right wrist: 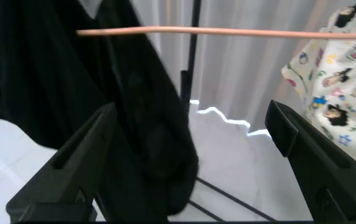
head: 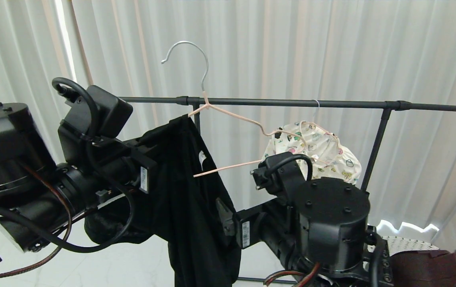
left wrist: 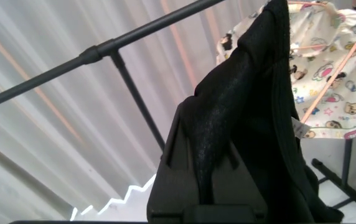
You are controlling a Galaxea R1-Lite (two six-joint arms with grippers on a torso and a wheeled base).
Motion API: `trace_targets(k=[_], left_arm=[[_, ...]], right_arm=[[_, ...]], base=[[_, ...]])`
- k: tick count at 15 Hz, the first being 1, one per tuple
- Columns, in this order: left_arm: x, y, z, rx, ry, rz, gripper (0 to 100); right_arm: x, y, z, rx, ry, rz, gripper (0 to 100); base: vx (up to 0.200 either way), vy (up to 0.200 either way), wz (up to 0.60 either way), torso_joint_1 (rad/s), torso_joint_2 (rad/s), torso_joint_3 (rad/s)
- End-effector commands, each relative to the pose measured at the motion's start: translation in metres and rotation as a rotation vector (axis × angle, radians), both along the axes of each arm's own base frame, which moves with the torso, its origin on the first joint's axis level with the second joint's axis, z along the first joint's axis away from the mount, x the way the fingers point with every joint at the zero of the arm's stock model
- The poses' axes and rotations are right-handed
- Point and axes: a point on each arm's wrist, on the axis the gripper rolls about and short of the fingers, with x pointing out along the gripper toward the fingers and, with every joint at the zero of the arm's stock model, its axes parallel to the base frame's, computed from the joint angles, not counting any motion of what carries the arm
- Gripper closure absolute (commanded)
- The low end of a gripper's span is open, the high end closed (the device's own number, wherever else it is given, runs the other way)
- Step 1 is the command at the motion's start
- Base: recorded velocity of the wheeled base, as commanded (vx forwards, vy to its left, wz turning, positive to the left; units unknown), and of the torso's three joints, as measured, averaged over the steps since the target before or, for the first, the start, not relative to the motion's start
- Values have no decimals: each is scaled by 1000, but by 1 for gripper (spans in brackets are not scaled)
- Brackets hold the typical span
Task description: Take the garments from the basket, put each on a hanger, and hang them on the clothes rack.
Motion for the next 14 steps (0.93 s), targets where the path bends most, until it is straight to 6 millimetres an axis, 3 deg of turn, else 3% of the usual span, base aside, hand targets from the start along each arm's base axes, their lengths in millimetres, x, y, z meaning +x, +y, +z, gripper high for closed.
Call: trace_targets(k=[1,9,14], left_arm=[[-2,-4,1,-1,-3,-20,100],[-5,-6,5,-10,-17,-30,100],[-3,-7,3,-7,-7,5,100]], right_arm=[[1,22,-17,-31,13,20,0],[34,24,-54,-124,40,-102,0],[41,26,-44,-85,27,-115,0]], base=[[0,0,0,0,0,0],[0,0,0,0,0,0],[0,0,0,0,0,0]])
